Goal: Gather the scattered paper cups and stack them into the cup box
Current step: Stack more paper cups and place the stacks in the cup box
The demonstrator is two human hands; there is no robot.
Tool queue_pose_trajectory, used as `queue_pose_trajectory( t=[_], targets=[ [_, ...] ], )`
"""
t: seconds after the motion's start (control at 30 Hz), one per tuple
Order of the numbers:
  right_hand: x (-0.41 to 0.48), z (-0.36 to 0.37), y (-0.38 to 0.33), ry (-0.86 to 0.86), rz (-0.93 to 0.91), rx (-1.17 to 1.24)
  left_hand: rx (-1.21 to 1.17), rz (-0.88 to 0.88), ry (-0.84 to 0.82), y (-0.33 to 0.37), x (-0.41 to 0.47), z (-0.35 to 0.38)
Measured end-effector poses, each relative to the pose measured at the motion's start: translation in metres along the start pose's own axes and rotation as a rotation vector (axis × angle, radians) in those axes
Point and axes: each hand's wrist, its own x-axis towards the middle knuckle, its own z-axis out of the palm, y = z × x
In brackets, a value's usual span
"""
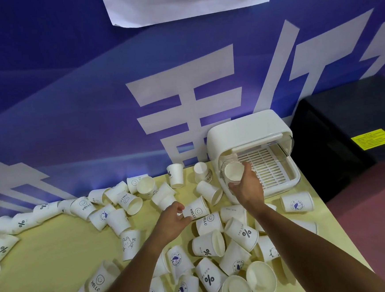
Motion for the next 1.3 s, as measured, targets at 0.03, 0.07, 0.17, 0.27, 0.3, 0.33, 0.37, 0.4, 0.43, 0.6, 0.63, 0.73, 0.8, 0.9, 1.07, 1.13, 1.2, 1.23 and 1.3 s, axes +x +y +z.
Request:
queue_pose_trajectory(
  t=[0.03,0.07,0.17,0.27,0.3,0.33,0.37,0.4,0.43,0.6,0.63,0.73,0.8,0.9,1.07,1.13,1.2,1.23,1.3],
  targets=[
    [0.000,0.000,0.000,-0.007,-0.003,0.004,0.002,-0.001,0.002,-0.002,0.000,0.000],
    [-0.001,-0.001,0.001,-0.016,-0.004,0.007,0.009,-0.001,0.003,-0.003,-0.001,-0.001],
    [-0.006,-0.003,0.002,-0.024,0.008,0.017,0.031,-0.009,0.013,-0.007,-0.002,-0.002],
    [-0.017,-0.005,0.004,0.010,-0.005,-0.058,0.058,-0.003,0.024,-0.008,-0.005,-0.005],
    [-0.021,-0.006,0.005,0.036,-0.030,-0.103,0.064,0.000,0.026,-0.009,-0.006,-0.006],
    [-0.026,-0.007,0.005,0.066,-0.067,-0.146,0.066,0.002,0.028,-0.008,-0.006,-0.007],
    [-0.031,-0.007,0.004,0.095,-0.115,-0.183,0.061,0.002,0.030,-0.009,-0.008,-0.009],
    [-0.036,-0.007,0.003,0.115,-0.156,-0.209,0.054,0.001,0.030,-0.009,-0.009,-0.011],
    [-0.041,-0.006,0.000,0.123,-0.186,-0.227,0.047,0.001,0.027,-0.010,-0.010,-0.012],
    [-0.062,0.008,-0.014,0.116,-0.220,-0.293,0.055,0.010,0.027,-0.017,-0.015,-0.014],
    [-0.067,0.012,-0.016,0.109,-0.231,-0.291,0.055,0.006,0.030,-0.020,-0.015,-0.013],
    [-0.078,0.023,-0.016,0.078,-0.271,-0.294,0.053,-0.006,0.018,-0.032,-0.014,-0.009],
    [-0.083,0.029,-0.013,0.011,-0.280,-0.278,0.076,0.006,0.009,-0.039,-0.013,-0.004],
    [-0.092,0.037,-0.004,-0.130,-0.284,-0.283,0.151,0.042,0.025,-0.042,-0.009,0.004],
    [-0.112,0.044,0.018,-0.343,-0.265,-0.366,0.357,0.168,0.031,-0.032,0.010,0.015],
    [-0.117,0.047,0.026,-0.383,-0.308,-0.427,0.420,0.199,0.038,-0.028,0.021,0.019],
    [-0.119,0.051,0.034,-0.398,-0.351,-0.475,0.466,0.219,0.036,-0.025,0.029,0.023],
    [-0.119,0.053,0.037,-0.406,-0.371,-0.491,0.486,0.223,0.030,-0.024,0.033,0.025],
    [-0.117,0.055,0.042,-0.417,-0.413,-0.517,0.524,0.223,0.019,-0.023,0.039,0.030]
  ],
)
